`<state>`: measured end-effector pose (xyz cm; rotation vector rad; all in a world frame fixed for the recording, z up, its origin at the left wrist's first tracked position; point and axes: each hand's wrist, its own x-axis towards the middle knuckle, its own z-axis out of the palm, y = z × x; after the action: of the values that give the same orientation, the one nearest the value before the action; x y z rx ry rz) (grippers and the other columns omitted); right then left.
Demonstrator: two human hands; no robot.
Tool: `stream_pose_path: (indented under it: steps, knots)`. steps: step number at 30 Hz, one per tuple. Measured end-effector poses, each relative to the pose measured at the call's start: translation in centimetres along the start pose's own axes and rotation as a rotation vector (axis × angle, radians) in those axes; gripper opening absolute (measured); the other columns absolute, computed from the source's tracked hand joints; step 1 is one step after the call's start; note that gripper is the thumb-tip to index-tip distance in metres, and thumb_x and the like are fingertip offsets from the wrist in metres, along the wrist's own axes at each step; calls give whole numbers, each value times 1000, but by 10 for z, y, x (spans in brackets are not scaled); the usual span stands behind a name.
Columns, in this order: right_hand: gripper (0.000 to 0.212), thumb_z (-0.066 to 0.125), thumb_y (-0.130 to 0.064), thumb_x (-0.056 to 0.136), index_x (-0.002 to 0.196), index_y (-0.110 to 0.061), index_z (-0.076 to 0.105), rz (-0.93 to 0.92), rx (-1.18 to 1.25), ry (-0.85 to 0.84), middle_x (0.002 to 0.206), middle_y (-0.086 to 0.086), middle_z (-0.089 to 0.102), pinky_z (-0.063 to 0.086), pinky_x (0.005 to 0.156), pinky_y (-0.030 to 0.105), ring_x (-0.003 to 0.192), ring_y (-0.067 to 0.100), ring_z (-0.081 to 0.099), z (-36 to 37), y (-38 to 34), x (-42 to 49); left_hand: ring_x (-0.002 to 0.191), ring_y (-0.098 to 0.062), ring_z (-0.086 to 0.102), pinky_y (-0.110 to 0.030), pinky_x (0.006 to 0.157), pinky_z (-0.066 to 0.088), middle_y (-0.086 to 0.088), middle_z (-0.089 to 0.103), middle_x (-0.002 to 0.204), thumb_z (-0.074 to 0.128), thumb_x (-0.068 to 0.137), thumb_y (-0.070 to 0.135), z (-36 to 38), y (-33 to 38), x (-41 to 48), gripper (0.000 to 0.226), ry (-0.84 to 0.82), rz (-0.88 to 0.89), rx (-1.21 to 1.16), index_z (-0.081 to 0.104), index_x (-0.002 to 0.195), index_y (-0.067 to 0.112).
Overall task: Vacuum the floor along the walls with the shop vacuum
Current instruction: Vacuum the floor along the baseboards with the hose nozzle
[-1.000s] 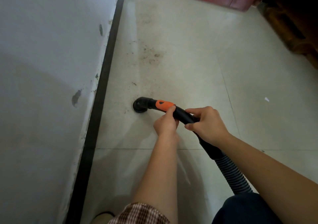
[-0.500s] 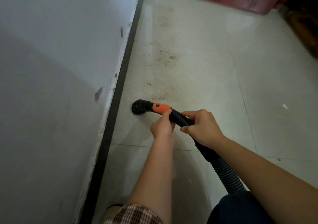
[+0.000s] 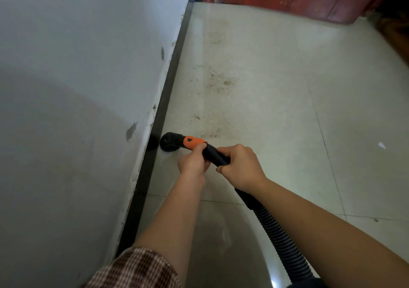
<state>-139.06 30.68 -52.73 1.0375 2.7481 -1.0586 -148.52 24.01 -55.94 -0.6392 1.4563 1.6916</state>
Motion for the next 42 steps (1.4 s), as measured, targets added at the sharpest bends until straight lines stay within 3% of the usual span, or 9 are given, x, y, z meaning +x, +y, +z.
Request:
stream_pose_path:
  steps: [3, 7, 11, 19, 23, 28, 31, 36, 42]
  knots:
    - [10, 63, -4, 75, 79, -13, 67, -3, -6, 14, 67, 14, 61, 44, 54, 34, 66, 32, 59, -2, 0, 6, 83, -18, 67, -22, 63, 52, -18, 68, 115, 65, 90, 13, 5, 9, 2, 37, -53, -33, 7, 57, 124, -1]
    - [20, 63, -4, 77, 93, -12, 73, 7, -13, 5, 71, 17, 64, 50, 60, 38, 68, 33, 61, -11, 0, 15, 90, -22, 65, -25, 67, 53, -21, 67, 116, 65, 91, 11, 12, 23, 7, 39, -75, -41, 111, 55, 126, -3]
    - [19, 63, -5, 78, 93, -10, 73, 5, -7, -1, 73, 17, 66, 51, 61, 39, 70, 33, 62, -19, -10, 25, 92, -23, 65, -27, 74, 52, -23, 66, 116, 64, 93, 11, 12, 39, 12, 38, -121, -31, 196, 55, 125, -5]
    - [20, 63, -6, 75, 89, -16, 74, -45, -17, 8, 69, 12, 65, 49, 57, 34, 68, 29, 62, -24, 18, 25, 81, -11, 65, -20, 66, 51, -12, 68, 111, 66, 92, 19, 23, -1, 16, 39, -149, 34, 57, 56, 127, 2]
    - [25, 66, -7, 75, 93, -21, 77, -11, 29, 58, 71, 11, 67, 52, 62, 37, 69, 28, 62, -38, 38, 15, 83, -9, 66, -19, 68, 51, -13, 69, 112, 67, 91, 20, 41, -23, 9, 35, -192, 30, 23, 60, 120, 1]
    - [22, 64, -6, 76, 90, -18, 75, 27, 31, 76, 70, 13, 66, 52, 59, 36, 69, 30, 63, -40, 45, -4, 73, -7, 69, -15, 62, 53, -6, 72, 87, 71, 88, 18, 45, -40, 0, 21, -198, 26, -9, 66, 101, 3]
    - [23, 65, -5, 77, 87, -23, 75, 48, 45, 86, 65, 8, 63, 45, 53, 29, 62, 26, 60, -43, 50, -5, 64, -5, 70, -14, 58, 55, -6, 72, 81, 72, 87, 16, 49, -44, -1, 13, -210, 37, -25, 65, 90, 6]
    - [23, 65, -5, 76, 90, -21, 75, 83, 33, 102, 70, 11, 67, 48, 54, 31, 66, 28, 63, -49, 56, -9, 73, -9, 69, -17, 63, 54, -8, 72, 85, 71, 87, 15, 57, -48, -7, 13, -218, 27, -24, 65, 92, 5]
    - [27, 65, -5, 77, 95, -22, 76, 125, 27, 131, 72, 11, 68, 49, 55, 29, 67, 27, 63, -58, 62, -12, 66, -8, 69, -17, 63, 55, -7, 71, 77, 73, 86, 14, 71, -52, -14, 13, -217, 26, -5, 63, 85, 6]
